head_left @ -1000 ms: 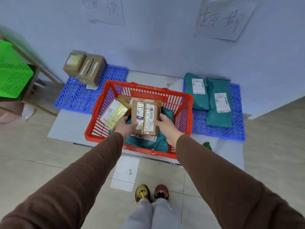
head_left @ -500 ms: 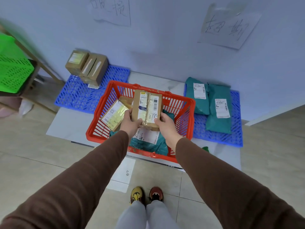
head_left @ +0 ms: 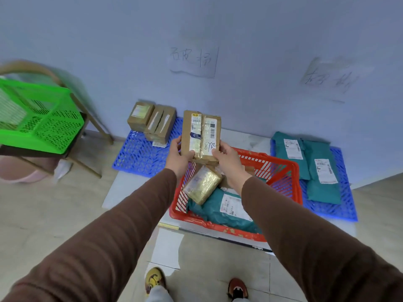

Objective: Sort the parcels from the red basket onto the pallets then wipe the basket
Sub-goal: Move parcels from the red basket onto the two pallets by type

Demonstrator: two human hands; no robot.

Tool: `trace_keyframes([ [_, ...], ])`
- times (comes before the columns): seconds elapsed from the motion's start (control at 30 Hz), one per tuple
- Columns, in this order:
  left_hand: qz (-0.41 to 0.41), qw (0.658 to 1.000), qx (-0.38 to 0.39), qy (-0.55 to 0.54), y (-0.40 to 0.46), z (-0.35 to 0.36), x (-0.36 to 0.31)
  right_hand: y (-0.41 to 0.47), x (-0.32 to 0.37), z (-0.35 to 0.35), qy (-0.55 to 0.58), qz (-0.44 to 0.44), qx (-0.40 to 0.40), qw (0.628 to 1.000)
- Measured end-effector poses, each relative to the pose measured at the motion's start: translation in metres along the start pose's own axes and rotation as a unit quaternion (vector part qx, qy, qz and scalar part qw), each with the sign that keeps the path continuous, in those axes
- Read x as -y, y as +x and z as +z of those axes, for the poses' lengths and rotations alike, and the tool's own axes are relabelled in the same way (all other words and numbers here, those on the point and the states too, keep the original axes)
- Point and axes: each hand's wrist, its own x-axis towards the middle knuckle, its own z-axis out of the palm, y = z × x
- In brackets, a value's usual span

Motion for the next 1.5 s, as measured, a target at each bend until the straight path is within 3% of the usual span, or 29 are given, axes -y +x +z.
trace_keyframes([
  [0.23, 0.019, 0.999, 0.033, 0.023, 0.057, -0.067, -0.019, 0.038, 0.021, 0.072, 0.015, 0.004, -0.039, 0.999],
  [0.53, 0.004, 1.0, 0.027, 0.005, 0.135, -0.076, -0.021, 0.115, 0.035, 0.097, -0.041, -0.012, -0.055, 0.998],
  [1.0, -0.165, 0.984, 0.017, -0.069, 0.27, -0.045, 0.079, 0.264, -0.024, 0.105, -0.121, 0.11, -0.027, 0.986],
  [1.37, -0.202, 0.978, -0.029, -0.033, 0.379, -0.036, 0.179, 0.337, -0.066, 0.119, -0.135, 0.175, -0.013, 0.975],
  [1.5, -0.224, 0.973, -0.035, -0.038, 0.385, -0.034, 0.172, 0.353, -0.069, 0.124, -0.151, 0.183, -0.002, 0.971],
])
